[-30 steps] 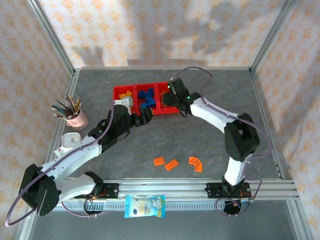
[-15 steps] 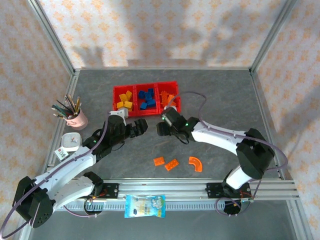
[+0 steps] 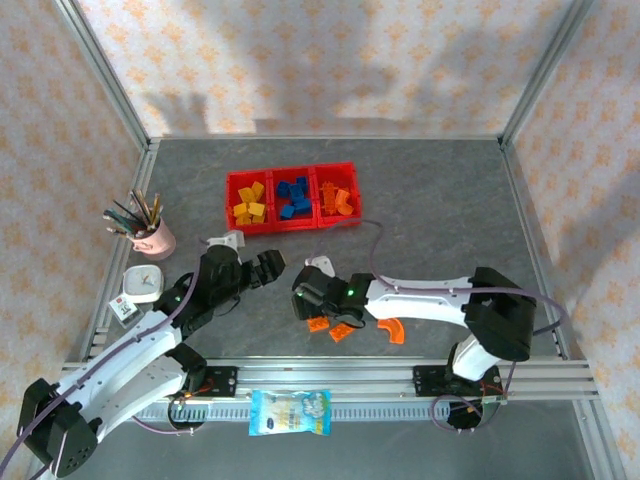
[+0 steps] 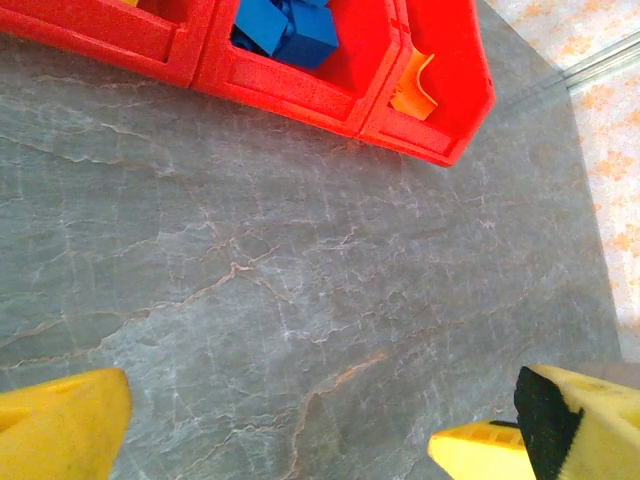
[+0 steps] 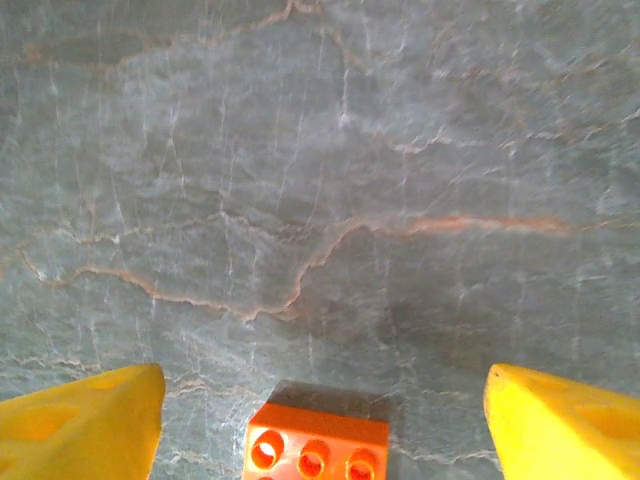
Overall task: Sort the legos into containers by color
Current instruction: Pick up the lego from the bottom-center of the table.
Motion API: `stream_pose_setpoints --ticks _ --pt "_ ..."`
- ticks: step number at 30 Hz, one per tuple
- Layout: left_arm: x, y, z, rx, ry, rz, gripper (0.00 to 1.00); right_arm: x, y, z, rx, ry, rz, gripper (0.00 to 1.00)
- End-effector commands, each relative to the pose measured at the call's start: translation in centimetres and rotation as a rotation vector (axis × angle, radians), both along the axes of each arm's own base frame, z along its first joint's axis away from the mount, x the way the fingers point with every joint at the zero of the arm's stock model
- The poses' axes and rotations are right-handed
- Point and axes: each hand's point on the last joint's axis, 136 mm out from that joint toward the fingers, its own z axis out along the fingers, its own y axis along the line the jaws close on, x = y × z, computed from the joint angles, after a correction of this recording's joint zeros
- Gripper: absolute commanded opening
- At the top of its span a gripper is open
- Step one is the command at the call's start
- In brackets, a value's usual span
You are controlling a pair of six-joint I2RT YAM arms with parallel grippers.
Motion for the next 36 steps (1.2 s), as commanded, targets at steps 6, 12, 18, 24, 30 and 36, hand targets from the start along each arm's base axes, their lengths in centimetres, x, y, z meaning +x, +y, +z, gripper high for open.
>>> stream_pose_setpoints --ticks 6,12,18,24,30,36 --pt "-0.5 1.6 -0.7 0.025 0.025 0.063 0.99 -2.0 -0.7 -3.1 -0.073 0.04 -0.036 0.84" --pt "-0.6 1.7 -0.8 0.026 0.026 0.064 0.99 -2.6 -1.0 -4.4 -0.089 0.064 -0.033 0.79" --pt "-0.6 1.6 -0.8 0.024 0.025 0.063 0.99 -2.8 -0.7 -5.1 -0.103 0.068 -0.021 0.7" --pt "-0.6 1.6 -0.8 0.026 0.023 0.062 0.99 -2.7 -0.6 -5.2 -0.111 0.062 -0.021 0.58" --pt "-0.4 1.6 -0.4 0.023 0.011 0.059 0.99 -2.0 -0.5 -3.9 -0.085 0.014 -0.034 0.45" --pt "-0.1 1.5 0.3 0.024 -0.006 0.057 0.99 -0.3 0.1 -0.8 -0.035 -0.051 -0.044 0.43"
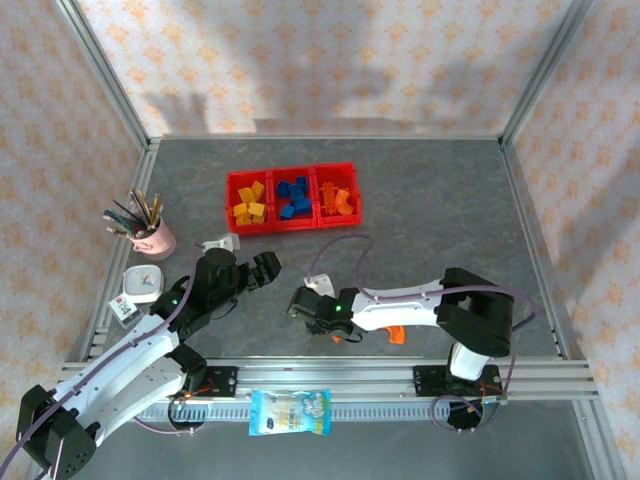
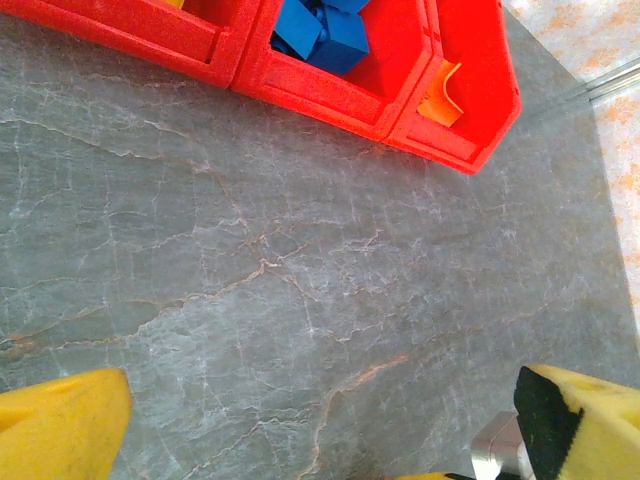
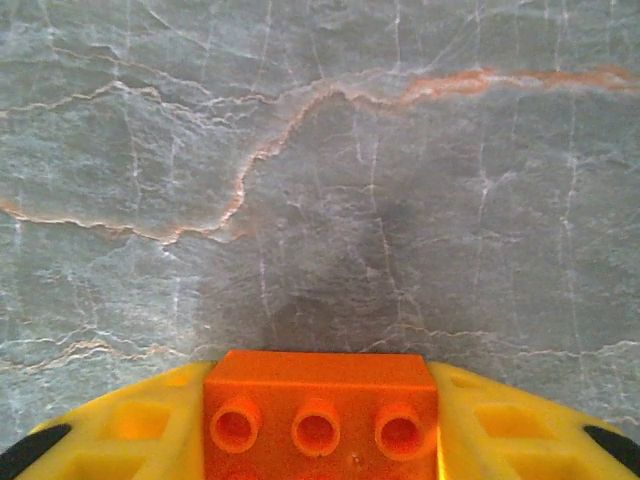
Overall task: Sort the legos into containers by color
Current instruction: Pick up the lego from the bottom-center of the table, then place the lego in the container.
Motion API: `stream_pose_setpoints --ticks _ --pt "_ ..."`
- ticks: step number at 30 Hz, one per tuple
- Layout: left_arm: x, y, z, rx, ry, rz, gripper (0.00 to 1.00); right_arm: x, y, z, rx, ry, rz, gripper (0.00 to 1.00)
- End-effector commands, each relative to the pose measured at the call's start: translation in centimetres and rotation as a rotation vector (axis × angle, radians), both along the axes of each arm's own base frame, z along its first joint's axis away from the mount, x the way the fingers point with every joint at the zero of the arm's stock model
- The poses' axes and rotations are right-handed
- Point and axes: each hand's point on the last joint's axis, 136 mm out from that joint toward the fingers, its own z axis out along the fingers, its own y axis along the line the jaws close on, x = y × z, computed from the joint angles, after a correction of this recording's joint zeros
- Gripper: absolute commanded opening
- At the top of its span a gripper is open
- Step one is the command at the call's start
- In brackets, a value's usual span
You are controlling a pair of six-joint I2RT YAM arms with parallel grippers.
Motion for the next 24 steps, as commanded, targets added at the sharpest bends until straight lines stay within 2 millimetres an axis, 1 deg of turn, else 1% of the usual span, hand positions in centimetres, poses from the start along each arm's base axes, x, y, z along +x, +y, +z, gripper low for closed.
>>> stream_pose_setpoints --ticks 1,5,7,10,14,18,22,24 --pt "0.4 0.5 0.9 0.004 -0.024 0.024 0.99 2.3 1.1 4.2 0.081 -0.1 -0.02 0.43" --pt "1.0 0.4 2.0 0.011 -0.051 0.024 0.99 5.5 0.4 7.1 0.116 -0.163 -0.058 0.43" --pt "1.4 0.3 2.8 0.013 -0.072 0.023 0.99 7.5 0.1 8.7 0.136 -0.198 -0.077 0.43" --pt "2.2 -0.1 3.9 0.013 -0.1 0.021 0.99 11.2 -0.4 11.1 0.163 -0.267 -0.111 0.44" --pt "3.5 -0.8 5.0 0.006 -0.13 0.018 0.99 16.1 -1.7 12.4 0.162 -0.313 -0.175 0.45" --pt "5.0 -1.6 6.3 0.001 -0.164 0.012 0.99 20.5 -2.1 13.3 0.165 -0.364 -0.203 0.45" --pt "6.4 -2.4 7.1 0.003 -0.188 0.003 0.99 24.9 -3.3 13.4 0.108 -0.399 -0.258 0.45" --pt "7.0 -2.7 7.4 0.006 -0.189 0.001 0.99 26.5 -3.7 13.3 0.106 -0.404 -0.272 0.45"
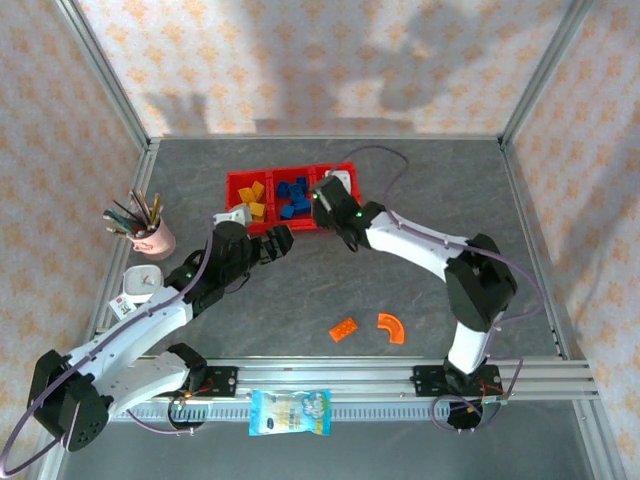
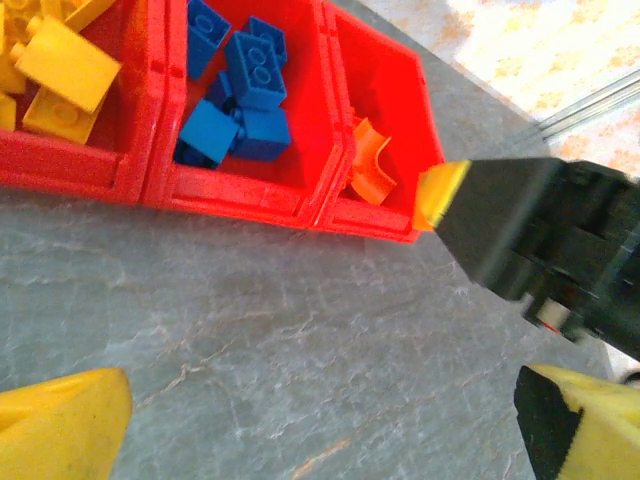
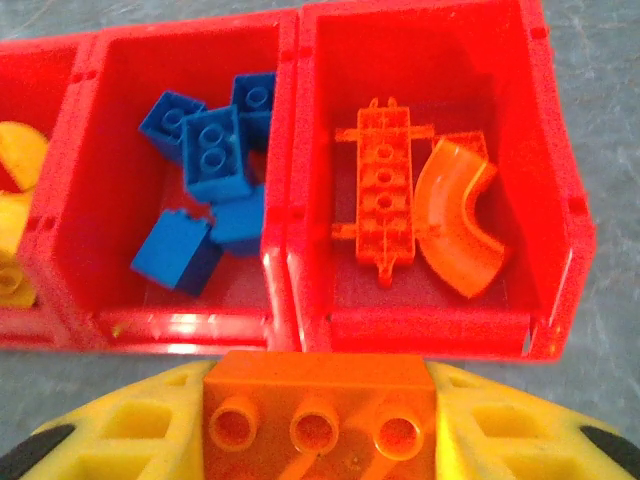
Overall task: Sort the legos into containers by color
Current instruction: Place the lego in the container, then pick up the lego from the bottom-center of the table.
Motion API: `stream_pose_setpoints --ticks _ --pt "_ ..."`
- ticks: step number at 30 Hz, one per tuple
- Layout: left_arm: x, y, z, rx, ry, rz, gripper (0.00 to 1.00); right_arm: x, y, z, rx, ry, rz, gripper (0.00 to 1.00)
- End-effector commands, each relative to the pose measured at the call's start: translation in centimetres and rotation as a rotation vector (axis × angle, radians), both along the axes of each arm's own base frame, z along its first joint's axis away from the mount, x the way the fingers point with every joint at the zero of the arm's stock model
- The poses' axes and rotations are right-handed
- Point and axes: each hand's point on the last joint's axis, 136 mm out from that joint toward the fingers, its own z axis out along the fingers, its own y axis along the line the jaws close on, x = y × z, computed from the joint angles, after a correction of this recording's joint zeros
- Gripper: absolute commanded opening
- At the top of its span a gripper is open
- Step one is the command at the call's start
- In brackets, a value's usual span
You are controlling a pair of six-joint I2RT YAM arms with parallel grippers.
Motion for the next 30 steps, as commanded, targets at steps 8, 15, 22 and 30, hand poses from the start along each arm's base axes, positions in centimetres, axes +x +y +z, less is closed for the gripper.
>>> stream_pose_setpoints --ticks 8,15,22,30 --pt "3.0 -1.0 3.0 -0.007 -0.091 -0.001 0.99 8.4 -2.5 -1.2 -0.08 -0.048 -0.082 0.47" --pt "3.2 -1.2 3.3 -0.007 -0.09 -0.01 0.99 10.3 -2.0 0.5 -0.06 -0.073 -0.06 0.63" --pt "2.9 -1.3 3.8 -0.015 -0.101 -0.022 0.99 7.8 -2.9 3.0 -0.017 -0.081 -0.033 0.65" --pt "1.9 -2.6 2.9 -0.044 -0.072 -0.093 0.99 0.8 -6.9 1.9 0.019 -0.009 -0.047 0.69"
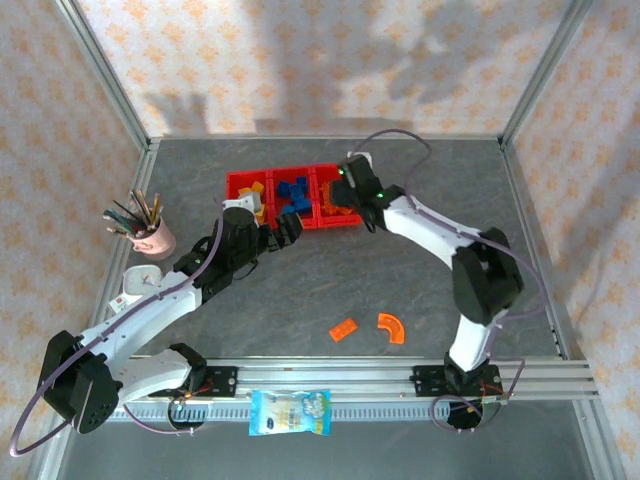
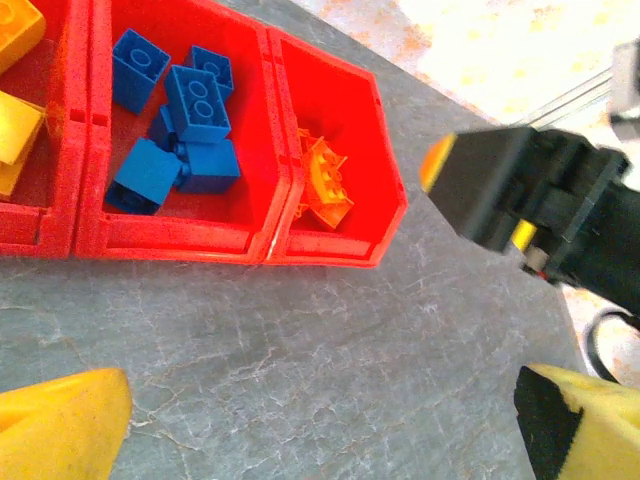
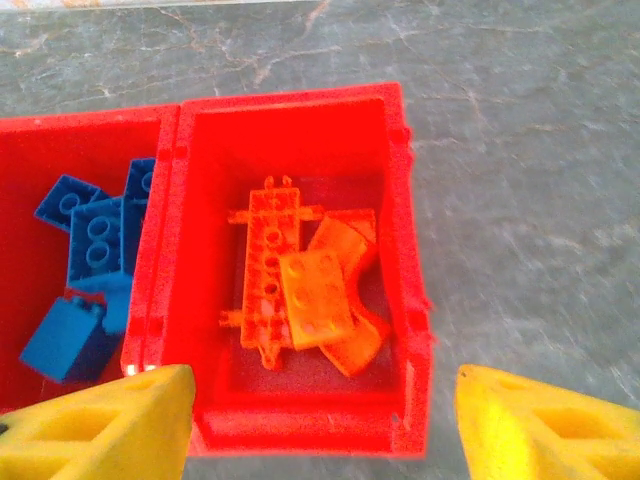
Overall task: Sort the legos into containers by color
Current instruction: Pick up the lego from the bottom-center of the table.
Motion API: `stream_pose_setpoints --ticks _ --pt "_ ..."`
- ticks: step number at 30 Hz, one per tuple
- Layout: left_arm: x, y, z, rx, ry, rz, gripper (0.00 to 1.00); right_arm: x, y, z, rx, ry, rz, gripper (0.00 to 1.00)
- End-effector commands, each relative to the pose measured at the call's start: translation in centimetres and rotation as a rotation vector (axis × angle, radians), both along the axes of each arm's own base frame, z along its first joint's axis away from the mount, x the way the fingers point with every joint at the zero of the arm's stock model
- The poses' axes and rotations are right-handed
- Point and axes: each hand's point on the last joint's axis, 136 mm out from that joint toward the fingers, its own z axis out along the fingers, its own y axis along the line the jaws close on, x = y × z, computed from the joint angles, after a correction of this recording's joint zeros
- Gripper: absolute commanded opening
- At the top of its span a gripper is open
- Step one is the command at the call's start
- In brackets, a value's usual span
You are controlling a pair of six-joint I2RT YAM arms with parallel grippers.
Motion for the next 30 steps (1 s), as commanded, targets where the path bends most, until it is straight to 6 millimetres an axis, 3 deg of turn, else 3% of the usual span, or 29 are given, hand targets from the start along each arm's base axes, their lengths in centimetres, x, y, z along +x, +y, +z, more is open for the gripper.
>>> stream_pose_setpoints --ticks 1,14,23,30 --pt "-0.4 -0.8 1.2 -0.026 -0.038 -0.047 0.99 -3.0 -1.7 0.1 0.028 0.026 -0.021 0.7" --pt "-3.4 -5.1 -1.3 -0.047 -0.002 -0.118 0.99 -15.2 -8.3 -6.1 0.059 0.256 -0.14 0.73" --pt "-5.1 -5.1 -3.4 -0.065 0.042 -0.096 0.99 -22.3 -8.9 -10.0 0.077 0.396 -0.178 0.77" --pt "-5.6 -4.3 -4.2 -0.048 0.056 -0.077 0.99 -26.3 -9.3 -11.9 0.02 0.475 -0.202 0.79"
